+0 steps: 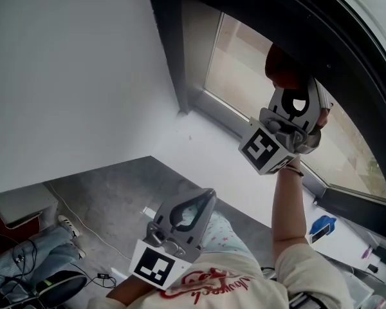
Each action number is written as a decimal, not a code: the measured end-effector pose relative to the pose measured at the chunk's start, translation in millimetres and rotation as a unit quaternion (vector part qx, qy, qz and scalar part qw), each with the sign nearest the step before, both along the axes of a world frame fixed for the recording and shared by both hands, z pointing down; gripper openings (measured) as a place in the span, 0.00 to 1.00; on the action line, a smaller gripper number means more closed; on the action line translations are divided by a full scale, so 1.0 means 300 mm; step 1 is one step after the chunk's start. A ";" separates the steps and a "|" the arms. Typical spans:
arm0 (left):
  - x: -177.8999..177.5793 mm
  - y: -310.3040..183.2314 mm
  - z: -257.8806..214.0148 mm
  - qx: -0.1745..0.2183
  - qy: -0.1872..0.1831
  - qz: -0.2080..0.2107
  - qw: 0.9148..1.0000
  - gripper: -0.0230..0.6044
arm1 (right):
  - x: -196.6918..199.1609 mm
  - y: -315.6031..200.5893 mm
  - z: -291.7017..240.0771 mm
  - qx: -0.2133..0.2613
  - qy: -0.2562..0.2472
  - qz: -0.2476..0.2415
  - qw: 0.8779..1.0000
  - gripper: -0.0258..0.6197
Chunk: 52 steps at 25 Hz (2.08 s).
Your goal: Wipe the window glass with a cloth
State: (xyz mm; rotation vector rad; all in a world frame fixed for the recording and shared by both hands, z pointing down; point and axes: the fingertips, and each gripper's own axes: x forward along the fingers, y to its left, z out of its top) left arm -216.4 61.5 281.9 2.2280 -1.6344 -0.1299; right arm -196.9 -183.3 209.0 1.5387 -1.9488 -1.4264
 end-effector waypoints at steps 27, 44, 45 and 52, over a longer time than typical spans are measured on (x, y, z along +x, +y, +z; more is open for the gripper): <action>-0.070 -0.036 0.062 -0.023 0.003 -0.006 1.000 0.07 | -0.110 -0.044 0.566 -0.106 0.124 -0.025 0.986 0.15; -0.072 -0.080 0.104 -0.039 0.005 -0.012 0.999 0.07 | -0.138 -0.056 0.870 -0.150 0.172 -0.037 0.973 0.15; -0.071 -0.083 0.105 -0.039 0.005 -0.013 0.999 0.07 | -0.139 -0.057 0.883 -0.151 0.172 -0.037 0.973 0.15; -0.064 -0.091 0.103 -0.044 0.006 -0.020 0.999 0.07 | -0.149 -0.060 0.972 -0.168 0.188 -0.045 0.967 0.15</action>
